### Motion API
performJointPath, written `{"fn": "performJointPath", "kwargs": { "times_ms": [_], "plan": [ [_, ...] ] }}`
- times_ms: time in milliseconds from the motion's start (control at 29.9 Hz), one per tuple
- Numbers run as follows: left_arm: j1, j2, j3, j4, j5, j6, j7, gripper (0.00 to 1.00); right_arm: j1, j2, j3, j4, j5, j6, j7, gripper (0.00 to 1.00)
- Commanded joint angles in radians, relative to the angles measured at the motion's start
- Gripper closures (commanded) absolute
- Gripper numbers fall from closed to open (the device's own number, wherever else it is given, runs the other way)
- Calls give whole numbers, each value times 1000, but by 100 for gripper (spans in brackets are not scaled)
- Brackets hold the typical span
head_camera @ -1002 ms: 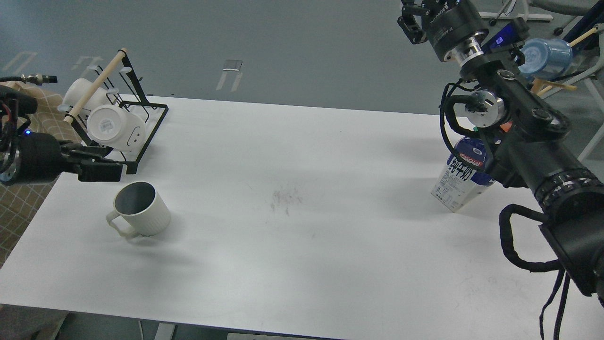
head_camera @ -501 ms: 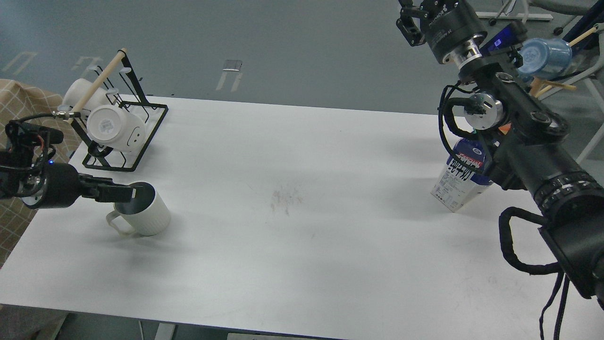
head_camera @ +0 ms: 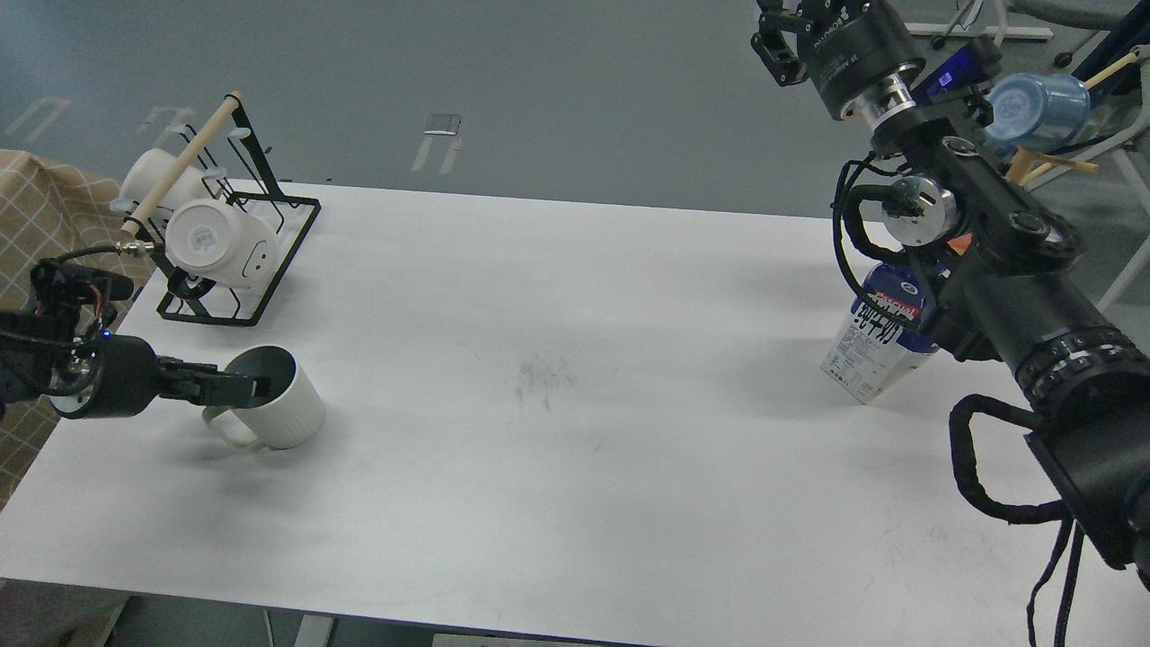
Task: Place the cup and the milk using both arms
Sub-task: 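Carry the white mug with the left gripper toward the table center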
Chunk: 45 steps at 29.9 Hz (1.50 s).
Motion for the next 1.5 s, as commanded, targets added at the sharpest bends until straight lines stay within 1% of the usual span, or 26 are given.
{"fn": "performJointPath", "kwargs": {
  "times_ms": [0, 368, 568, 635, 702, 768, 802, 835, 902, 1036, 1103, 1169, 1236, 1370, 1470],
  "plan": [
    [-3, 1, 1, 2, 2, 0, 0, 100, 0, 0, 0, 0, 0, 0, 0, 0],
    [-34, 6, -2, -26, 2, 0, 0, 100, 0, 0, 0, 0, 0, 0, 0, 0],
    [-103, 32, -2, -171, 3, -1, 0, 100, 5, 0, 2, 0, 0, -1, 0, 0],
    [-147, 37, -2, -254, 5, -4, 0, 100, 17, 0, 3, 0, 0, -9, 0, 0],
    [-188, 29, -2, -302, 11, -10, 0, 100, 26, 0, 5, 0, 0, -23, 0, 0],
    [-221, 21, -2, -320, 22, -13, 1, 100, 34, 0, 5, 0, 0, -26, 0, 0],
    [-248, -4, -2, -326, 43, -29, 9, 100, 41, 0, 5, 0, 0, -27, 0, 0],
    [-262, -27, -2, -326, 59, -37, 10, 100, 43, 0, 5, 0, 0, -28, 0, 0],
    [-311, -132, 1, -316, 133, -37, 13, 100, 46, 0, 3, 0, 0, -28, 0, 0],
    [-336, -225, 2, -279, 207, -37, 13, 100, 48, 0, 3, 0, 0, -29, 0, 0],
    [-356, -319, 8, -222, 264, -37, 13, 100, 49, 0, 2, -2, 0, -29, 0, 0],
    [-365, -366, 39, -169, 298, -37, 13, 100, 49, 0, 2, -2, 0, -29, 0, 0],
    [-379, -390, 65, -136, 310, -37, 13, 100, 49, 0, 2, -2, 0, -29, 0, 0],
    [-411, -434, 176, -60, 312, -37, 12, 100, 49, 0, 2, 0, 0, -29, 0, 0],
    [-414, -459, 190, -35, 313, -37, 12, 100, 49, 0, 2, 0, 0, -29, 0, 0]
  ]
}}
